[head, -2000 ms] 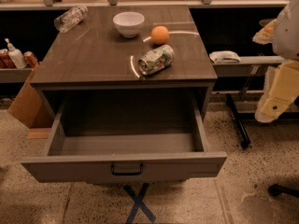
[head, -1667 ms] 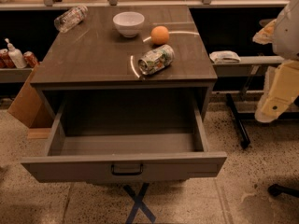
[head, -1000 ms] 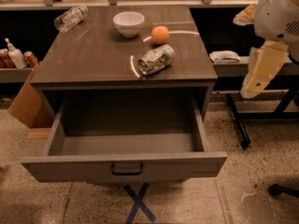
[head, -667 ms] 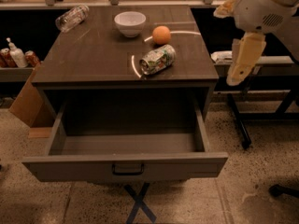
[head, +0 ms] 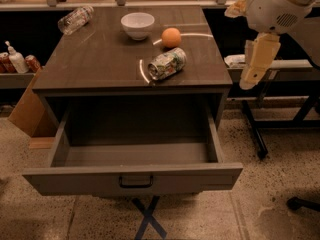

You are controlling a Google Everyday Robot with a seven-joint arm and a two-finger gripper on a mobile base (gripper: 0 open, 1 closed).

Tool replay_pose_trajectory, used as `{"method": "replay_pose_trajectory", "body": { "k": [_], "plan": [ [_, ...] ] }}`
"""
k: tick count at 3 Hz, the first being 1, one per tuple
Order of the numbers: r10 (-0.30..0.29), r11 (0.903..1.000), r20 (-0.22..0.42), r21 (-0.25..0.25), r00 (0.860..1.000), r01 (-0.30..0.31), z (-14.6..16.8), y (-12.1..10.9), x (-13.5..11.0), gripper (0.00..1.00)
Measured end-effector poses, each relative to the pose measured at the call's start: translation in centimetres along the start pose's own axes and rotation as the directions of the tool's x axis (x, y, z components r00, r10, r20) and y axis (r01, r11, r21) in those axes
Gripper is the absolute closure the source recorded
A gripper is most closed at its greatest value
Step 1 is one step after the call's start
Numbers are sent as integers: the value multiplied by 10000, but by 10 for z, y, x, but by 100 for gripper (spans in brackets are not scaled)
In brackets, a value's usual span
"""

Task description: Place 7up can into top drawer

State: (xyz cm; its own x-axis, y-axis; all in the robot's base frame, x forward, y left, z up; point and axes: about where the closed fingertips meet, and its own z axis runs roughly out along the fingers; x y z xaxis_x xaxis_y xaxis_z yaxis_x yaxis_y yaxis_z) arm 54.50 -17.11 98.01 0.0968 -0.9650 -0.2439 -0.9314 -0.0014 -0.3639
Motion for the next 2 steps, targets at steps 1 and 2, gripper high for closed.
{"method": "replay_pose_trajectory", "body": {
  "k": [1,2],
  "plan": [
    [-368,9993,111,-6,9993,368,27,-17,1,0],
    [-902,9959,280,-59,9955,904,62,-37,0,0]
  ]
}}
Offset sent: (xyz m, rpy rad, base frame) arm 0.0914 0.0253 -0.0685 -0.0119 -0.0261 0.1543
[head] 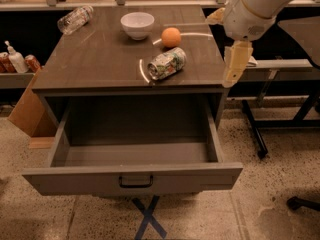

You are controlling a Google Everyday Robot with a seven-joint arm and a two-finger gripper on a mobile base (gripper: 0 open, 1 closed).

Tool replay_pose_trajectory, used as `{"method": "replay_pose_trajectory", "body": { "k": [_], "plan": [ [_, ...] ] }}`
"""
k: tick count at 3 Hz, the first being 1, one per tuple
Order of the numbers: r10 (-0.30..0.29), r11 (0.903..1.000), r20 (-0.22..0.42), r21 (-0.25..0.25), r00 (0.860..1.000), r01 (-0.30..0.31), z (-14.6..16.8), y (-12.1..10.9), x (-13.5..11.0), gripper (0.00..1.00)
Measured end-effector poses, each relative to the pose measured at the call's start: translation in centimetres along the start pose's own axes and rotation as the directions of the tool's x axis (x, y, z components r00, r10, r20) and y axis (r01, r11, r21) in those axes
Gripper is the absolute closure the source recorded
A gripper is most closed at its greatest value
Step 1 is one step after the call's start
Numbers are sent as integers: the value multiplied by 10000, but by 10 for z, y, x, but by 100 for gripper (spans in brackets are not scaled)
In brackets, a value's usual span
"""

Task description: Place 7up can into top drawer

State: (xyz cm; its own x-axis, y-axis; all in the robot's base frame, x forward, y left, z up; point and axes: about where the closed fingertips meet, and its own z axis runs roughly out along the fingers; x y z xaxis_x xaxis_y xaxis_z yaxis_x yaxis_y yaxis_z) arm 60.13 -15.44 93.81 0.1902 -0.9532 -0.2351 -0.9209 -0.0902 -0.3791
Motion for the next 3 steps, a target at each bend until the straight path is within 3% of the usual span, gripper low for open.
{"method": "replay_pose_trajectory", "body": {
  "k": [1,3],
  "plan": [
    [-636,9978,283,-168,9976,641,37,-19,-9,0],
    [-1152,9926,767,-303,9904,1178,69,-42,-26,0]
  ]
}}
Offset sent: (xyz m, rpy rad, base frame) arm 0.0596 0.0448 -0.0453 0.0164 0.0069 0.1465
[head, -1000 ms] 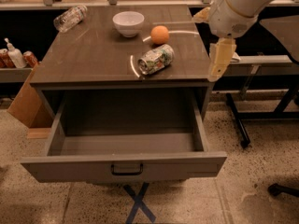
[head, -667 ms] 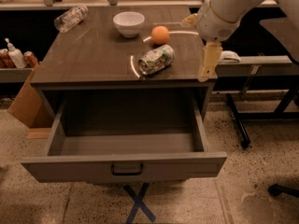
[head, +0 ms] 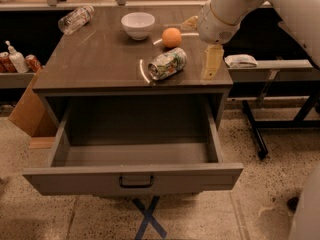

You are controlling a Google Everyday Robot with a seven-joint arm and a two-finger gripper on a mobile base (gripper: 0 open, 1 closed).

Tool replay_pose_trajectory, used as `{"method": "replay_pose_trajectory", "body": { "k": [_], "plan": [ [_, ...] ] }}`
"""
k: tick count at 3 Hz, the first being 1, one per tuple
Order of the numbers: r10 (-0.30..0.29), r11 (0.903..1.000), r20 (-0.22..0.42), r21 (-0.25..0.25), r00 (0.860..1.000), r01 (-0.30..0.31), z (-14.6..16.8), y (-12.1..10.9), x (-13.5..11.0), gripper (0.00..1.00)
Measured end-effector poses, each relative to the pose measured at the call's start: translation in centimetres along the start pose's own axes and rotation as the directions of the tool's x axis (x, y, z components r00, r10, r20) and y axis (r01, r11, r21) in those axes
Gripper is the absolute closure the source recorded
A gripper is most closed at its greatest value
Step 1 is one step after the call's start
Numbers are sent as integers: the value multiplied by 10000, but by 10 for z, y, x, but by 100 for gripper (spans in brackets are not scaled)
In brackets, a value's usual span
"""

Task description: Place 7up can into top drawer

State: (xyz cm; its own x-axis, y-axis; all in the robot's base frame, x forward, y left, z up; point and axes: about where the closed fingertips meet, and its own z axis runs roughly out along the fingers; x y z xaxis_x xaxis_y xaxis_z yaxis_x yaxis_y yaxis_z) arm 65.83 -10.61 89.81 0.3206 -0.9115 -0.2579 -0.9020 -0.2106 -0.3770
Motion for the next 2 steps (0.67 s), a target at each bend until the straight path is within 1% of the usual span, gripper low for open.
{"method": "replay_pose_trajectory", "body": {
  "k": [1,2],
  "plan": [
    [-550,9984,308,-146,9980,555,22,-13,-10,0],
    [-683,9968,430,-381,9967,699,40,-21,-12,0]
  ]
}}
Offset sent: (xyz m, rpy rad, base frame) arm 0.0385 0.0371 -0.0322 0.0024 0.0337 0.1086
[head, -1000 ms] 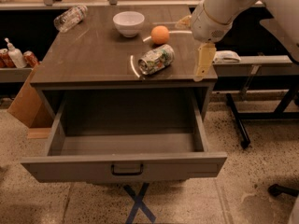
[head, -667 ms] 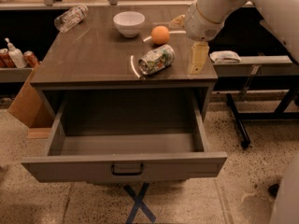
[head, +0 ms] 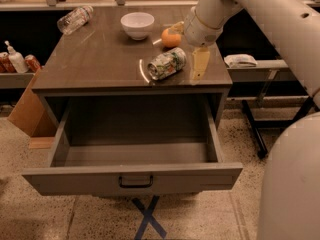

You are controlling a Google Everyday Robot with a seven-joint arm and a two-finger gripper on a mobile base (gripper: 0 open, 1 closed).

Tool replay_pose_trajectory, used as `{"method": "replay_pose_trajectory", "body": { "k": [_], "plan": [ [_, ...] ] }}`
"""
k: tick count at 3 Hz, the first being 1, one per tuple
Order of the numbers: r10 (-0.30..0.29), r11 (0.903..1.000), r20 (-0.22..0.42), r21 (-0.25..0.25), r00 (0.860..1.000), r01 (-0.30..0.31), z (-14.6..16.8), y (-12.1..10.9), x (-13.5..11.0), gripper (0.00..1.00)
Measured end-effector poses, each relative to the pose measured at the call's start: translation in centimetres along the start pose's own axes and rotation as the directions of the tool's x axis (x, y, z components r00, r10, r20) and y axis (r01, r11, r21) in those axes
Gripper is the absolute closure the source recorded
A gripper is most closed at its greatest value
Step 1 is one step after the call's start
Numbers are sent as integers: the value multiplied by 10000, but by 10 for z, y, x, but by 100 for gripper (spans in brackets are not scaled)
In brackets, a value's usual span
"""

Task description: Place 7up can into top drawer

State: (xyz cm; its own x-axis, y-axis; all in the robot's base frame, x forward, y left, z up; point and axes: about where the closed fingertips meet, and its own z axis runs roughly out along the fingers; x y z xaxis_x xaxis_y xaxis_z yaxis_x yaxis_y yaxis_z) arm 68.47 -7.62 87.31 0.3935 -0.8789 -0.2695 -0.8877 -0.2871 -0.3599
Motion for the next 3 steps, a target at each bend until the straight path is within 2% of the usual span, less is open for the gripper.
{"method": "replay_pose_trajectory", "body": {
  "k": [1,2,3],
  "plan": [
    [-36,9998,90,-191,10000,38,11,-4,-2,0],
    [-66,9993,12,-367,10000,67,19,-5,-3,6],
    [-11,9983,-232,-591,9997,-3,29,-4,-1,21]
  ]
}}
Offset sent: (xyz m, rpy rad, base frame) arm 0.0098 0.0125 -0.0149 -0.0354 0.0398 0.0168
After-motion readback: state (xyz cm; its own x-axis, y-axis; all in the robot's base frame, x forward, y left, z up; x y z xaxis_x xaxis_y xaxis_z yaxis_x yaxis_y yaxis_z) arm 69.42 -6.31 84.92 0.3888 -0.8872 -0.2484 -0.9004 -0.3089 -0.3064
